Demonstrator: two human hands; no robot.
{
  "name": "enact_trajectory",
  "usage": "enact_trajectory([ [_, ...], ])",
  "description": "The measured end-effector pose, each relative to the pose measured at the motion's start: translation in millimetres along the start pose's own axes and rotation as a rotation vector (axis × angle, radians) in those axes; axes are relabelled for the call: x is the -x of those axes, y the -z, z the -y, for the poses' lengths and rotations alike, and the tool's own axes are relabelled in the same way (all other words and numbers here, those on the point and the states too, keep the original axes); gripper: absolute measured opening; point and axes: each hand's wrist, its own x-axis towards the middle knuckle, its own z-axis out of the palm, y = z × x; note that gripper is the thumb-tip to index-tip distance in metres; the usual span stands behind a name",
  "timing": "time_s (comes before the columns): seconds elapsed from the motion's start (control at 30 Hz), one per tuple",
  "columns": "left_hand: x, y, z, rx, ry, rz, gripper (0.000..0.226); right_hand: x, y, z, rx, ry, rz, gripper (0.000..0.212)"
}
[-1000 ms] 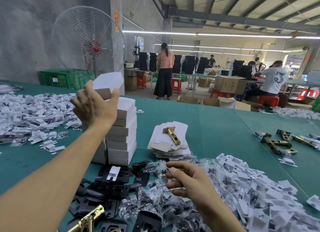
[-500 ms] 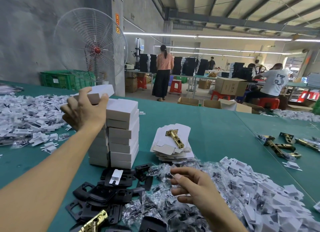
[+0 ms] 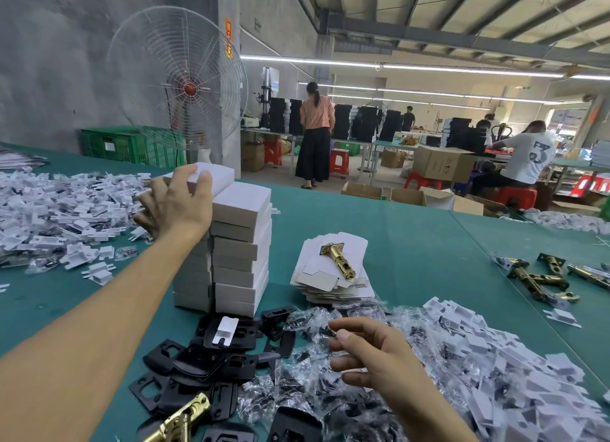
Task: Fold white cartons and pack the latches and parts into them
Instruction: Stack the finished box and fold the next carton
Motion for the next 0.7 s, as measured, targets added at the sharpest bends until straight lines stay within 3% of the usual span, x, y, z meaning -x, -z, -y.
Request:
enact_trajectory([
  [0.4,2,2,-4,0.044,0.019,-0.007,0.049,1,0,1,0.004,-0.01,0.003,0.015],
  [0.7,52,-4,-23,0.092,-0.373,-0.365,0.024,1,0,1,0.031,-0.011,0.009,0.016],
])
